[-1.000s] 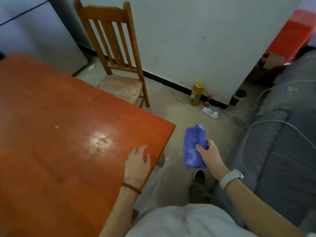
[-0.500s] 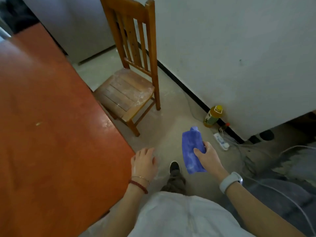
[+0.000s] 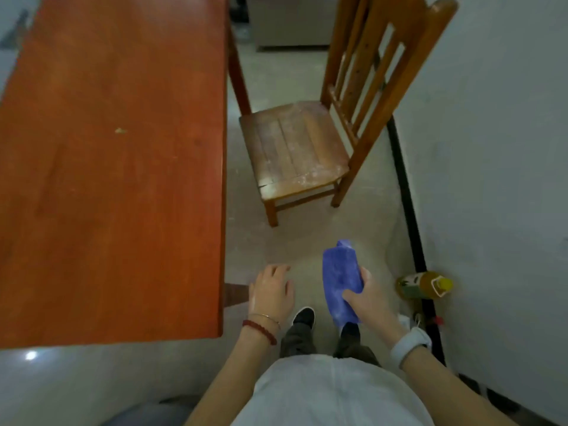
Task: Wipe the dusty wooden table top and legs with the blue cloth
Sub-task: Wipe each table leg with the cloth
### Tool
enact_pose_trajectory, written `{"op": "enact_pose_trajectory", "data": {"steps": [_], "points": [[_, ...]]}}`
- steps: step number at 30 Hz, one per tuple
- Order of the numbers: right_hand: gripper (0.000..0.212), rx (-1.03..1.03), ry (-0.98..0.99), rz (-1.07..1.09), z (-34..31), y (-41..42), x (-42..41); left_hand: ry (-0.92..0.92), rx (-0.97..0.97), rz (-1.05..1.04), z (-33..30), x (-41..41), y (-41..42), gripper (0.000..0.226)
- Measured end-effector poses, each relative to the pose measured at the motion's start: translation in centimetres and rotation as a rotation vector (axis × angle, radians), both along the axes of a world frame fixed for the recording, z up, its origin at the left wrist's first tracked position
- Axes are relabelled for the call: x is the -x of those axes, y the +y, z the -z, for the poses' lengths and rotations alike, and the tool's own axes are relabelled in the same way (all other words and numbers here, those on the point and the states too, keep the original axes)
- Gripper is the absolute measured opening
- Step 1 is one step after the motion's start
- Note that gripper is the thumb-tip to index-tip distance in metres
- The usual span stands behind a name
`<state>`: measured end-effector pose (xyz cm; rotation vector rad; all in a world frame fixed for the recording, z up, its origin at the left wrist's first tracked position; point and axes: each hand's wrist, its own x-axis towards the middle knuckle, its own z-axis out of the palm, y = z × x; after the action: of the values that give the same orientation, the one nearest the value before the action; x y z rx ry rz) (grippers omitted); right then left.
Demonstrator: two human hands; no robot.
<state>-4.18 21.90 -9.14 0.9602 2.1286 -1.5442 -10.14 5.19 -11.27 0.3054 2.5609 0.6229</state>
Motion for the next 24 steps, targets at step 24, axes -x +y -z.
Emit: {"op": "enact_pose_trajectory", "data": {"steps": [24], "points": [[0.034, 0.229, 0.657, -0.467, 27.9, -12.1, 7.3, 0.735, -0.586, -1.204, 26.7, -4.6, -9.9, 0.069]]}}
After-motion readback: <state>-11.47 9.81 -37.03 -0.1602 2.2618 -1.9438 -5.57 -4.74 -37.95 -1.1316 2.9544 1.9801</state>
